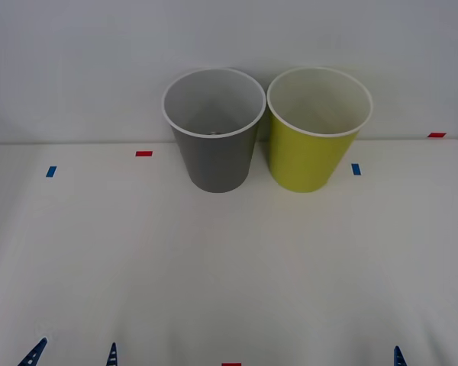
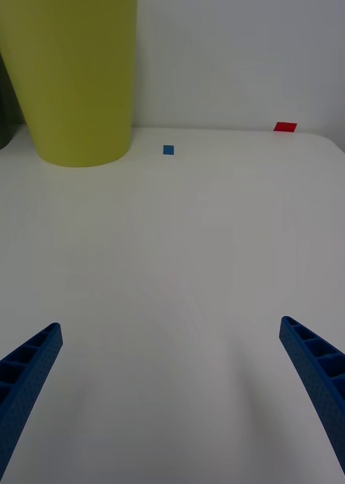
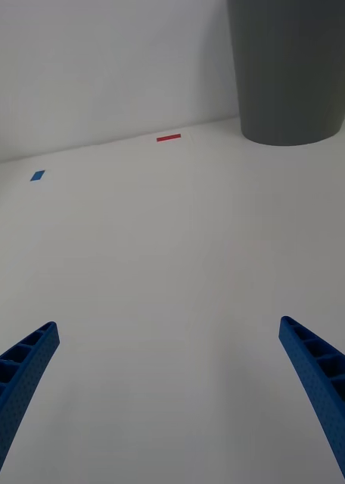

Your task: Put cans in the gray bin and PET bottles in the light green bin.

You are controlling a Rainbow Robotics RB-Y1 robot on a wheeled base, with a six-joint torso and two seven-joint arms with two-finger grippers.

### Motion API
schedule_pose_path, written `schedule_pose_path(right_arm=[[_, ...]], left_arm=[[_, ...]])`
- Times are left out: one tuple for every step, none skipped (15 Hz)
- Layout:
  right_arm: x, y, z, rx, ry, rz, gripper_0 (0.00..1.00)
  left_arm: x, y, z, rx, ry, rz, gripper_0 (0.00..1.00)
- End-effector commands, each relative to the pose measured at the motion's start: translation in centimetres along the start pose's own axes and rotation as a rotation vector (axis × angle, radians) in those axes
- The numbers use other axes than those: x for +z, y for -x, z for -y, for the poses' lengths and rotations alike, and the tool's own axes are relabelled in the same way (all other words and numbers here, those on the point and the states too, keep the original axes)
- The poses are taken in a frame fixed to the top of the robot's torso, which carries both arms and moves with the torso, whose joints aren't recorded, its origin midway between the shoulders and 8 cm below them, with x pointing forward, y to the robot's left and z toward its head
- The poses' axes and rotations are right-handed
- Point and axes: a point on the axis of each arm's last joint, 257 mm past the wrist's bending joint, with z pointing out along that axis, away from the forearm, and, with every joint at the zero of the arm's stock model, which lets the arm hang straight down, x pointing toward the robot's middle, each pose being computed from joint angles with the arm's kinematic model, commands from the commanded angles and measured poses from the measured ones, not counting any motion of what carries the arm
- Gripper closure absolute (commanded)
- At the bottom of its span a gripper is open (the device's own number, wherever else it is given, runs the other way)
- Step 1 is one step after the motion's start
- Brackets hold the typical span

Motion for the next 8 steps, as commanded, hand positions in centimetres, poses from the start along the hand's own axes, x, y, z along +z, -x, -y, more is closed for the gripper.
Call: schedule_pose_path(right_arm=[[0.0,0.0,0.0,0.0,0.0,0.0,0.0],[0.0,0.0,0.0,0.0,0.0,0.0,0.0],[0.0,0.0,0.0,0.0,0.0,0.0,0.0],[0.0,0.0,0.0,0.0,0.0,0.0,0.0],[0.0,0.0,0.0,0.0,0.0,0.0,0.0],[0.0,0.0,0.0,0.0,0.0,0.0,0.0],[0.0,0.0,0.0,0.0,0.0,0.0,0.0],[0.0,0.0,0.0,0.0,0.0,0.0,0.0]], left_arm=[[-0.48,-0.43,0.11,-0.002,0.001,-0.015,0.0],[-0.48,-0.43,0.11,-0.002,0.001,-0.015,0.0],[-0.48,-0.43,0.11,-0.002,0.001,-0.015,0.0],[-0.48,-0.43,0.11,-0.002,0.001,-0.015,0.0],[-0.48,-0.43,0.11,-0.002,0.001,-0.015,0.0],[-0.48,-0.43,0.11,-0.002,0.001,-0.015,0.0],[-0.48,-0.43,0.11,-0.002,0.001,-0.015,0.0],[-0.48,-0.43,0.11,-0.002,0.001,-0.015,0.0]])
